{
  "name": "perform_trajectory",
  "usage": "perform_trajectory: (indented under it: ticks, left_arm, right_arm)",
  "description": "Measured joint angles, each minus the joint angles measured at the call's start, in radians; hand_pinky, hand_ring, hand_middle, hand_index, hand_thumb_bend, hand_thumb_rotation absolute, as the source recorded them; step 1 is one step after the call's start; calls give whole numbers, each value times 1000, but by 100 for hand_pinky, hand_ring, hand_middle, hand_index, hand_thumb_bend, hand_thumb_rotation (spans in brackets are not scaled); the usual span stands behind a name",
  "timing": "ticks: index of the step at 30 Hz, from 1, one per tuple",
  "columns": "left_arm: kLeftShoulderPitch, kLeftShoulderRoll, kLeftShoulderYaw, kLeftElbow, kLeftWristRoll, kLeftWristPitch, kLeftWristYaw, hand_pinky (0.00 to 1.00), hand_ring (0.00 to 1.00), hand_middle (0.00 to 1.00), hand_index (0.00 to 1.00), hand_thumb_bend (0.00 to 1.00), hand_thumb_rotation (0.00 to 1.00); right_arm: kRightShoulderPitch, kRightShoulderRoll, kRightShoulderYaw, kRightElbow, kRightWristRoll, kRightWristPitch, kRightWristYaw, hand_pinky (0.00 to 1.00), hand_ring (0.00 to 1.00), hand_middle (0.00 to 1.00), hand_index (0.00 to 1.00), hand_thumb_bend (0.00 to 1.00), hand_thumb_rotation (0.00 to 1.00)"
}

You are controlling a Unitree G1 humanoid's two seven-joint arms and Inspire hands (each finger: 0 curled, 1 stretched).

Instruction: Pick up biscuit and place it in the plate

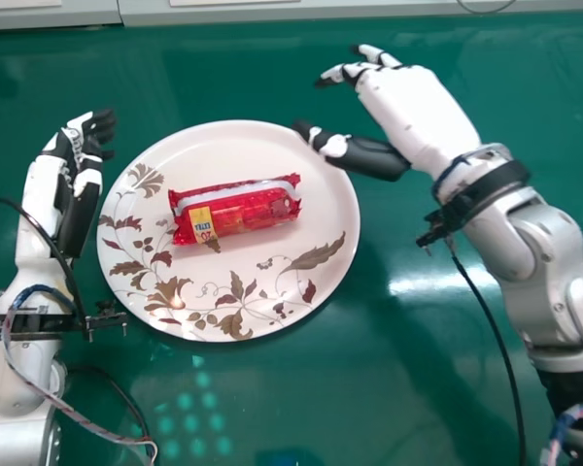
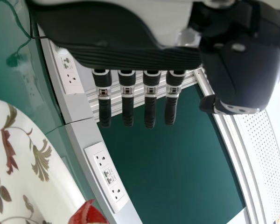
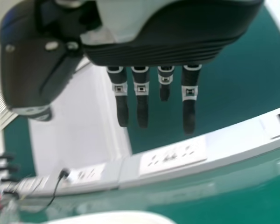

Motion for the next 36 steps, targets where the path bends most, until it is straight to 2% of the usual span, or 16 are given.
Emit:
perform_trajectory:
  ticks: [2, 5, 10, 12, 15, 17, 23, 27, 34, 36]
  left_arm:
    - [-1, 0, -3, 9, -1, -11, 1, 74, 84, 85, 85, 29, 0]
    - [-3, 0, -7, 36, -1, -32, 1, 73, 83, 85, 85, 29, 0]
    - [-4, 0, -10, 73, 0, -55, 4, 72, 82, 84, 84, 30, 0]
    - [-7, 0, -11, 85, 1, -65, 8, 73, 82, 84, 83, 30, 2]
    - [-13, -2, -17, 106, 9, -70, 16, 74, 83, 84, 83, 29, 3]
    - [-15, -4, -22, 112, 10, -73, 17, 76, 84, 84, 84, 29, 2]
    - [-20, -17, -38, 124, 10, -88, 19, 76, 83, 83, 83, 29, 4]
    - [-25, -29, -46, 143, 10, -90, 21, 76, 82, 82, 83, 30, 5]
    - [-33, -29, -49, 151, 8, -90, 21, 78, 82, 82, 83, 29, 5]
    - [-33, -29, -53, 147, 8, -86, 18, 79, 83, 82, 83, 29, 3]
  right_arm:
    - [61, 7, -40, -52, 9, 33, -6, 59, 73, 79, 78, 59, 50]
    - [146, 35, -96, -116, 44, 55, -35, 58, 72, 76, 75, 51, 38]
    - [285, 107, -191, -203, 123, 50, -134, 57, 69, 73, 71, 47, 18]
    - [336, 131, -219, -224, 137, 32, -180, 55, 67, 72, 71, 46, 21]
    - [402, 164, -251, -233, 154, -2, -250, 55, 66, 71, 70, 46, 31]
    - [440, 187, -265, -233, 156, -16, -294, 55, 66, 71, 70, 46, 32]
    - [504, 234, -278, -233, 174, -48, -364, 58, 68, 72, 72, 40, 43]
    - [524, 269, -279, -233, 194, -48, -381, 58, 68, 72, 72, 34, 36]
    - [526, 301, -281, -215, 219, -61, -410, 57, 68, 71, 71, 33, 34]
    - [526, 304, -281, -210, 227, -64, -414, 58, 68, 72, 71, 32, 33]
